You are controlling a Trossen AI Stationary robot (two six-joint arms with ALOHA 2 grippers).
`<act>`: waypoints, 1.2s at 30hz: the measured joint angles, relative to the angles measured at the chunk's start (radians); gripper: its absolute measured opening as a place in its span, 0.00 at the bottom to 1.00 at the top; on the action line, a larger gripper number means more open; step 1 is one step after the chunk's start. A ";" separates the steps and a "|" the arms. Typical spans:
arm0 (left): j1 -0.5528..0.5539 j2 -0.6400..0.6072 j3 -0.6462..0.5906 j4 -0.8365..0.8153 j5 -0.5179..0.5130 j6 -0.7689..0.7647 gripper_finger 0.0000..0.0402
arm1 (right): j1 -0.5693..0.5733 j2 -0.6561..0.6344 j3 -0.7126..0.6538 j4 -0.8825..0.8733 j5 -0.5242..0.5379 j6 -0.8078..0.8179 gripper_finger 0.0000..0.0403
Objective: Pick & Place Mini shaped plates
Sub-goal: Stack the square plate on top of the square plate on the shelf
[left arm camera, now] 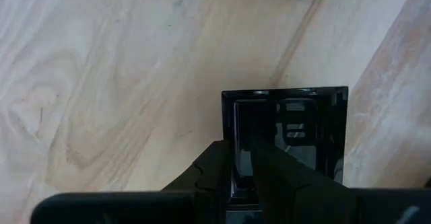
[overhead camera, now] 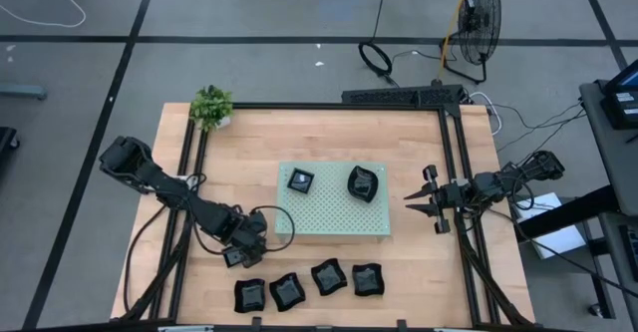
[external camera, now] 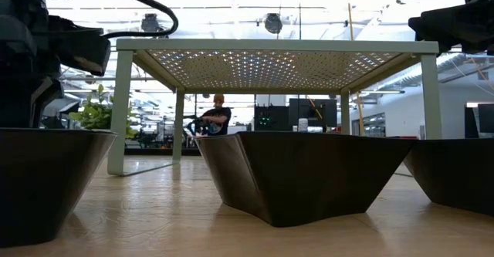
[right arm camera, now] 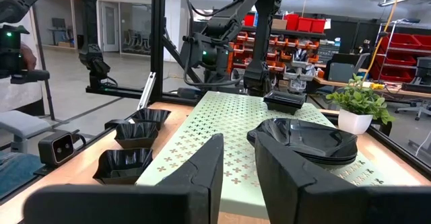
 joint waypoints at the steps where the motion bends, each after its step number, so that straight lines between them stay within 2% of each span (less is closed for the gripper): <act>1: 0.000 0.000 0.000 0.002 0.002 0.001 0.17 | 0.000 0.000 0.000 0.000 0.000 0.000 0.19; 13: -0.003 0.000 0.000 0.084 0.045 0.022 0.17 | 0.000 0.000 0.000 0.000 0.000 0.000 0.19; 21: -0.003 -0.001 -0.001 0.079 0.051 -0.031 0.17 | 0.000 0.000 0.000 0.000 0.000 0.000 0.19; 36: -0.023 -0.005 -0.076 0.170 0.059 -0.099 0.17 | 0.000 0.000 0.000 0.000 0.000 0.000 0.19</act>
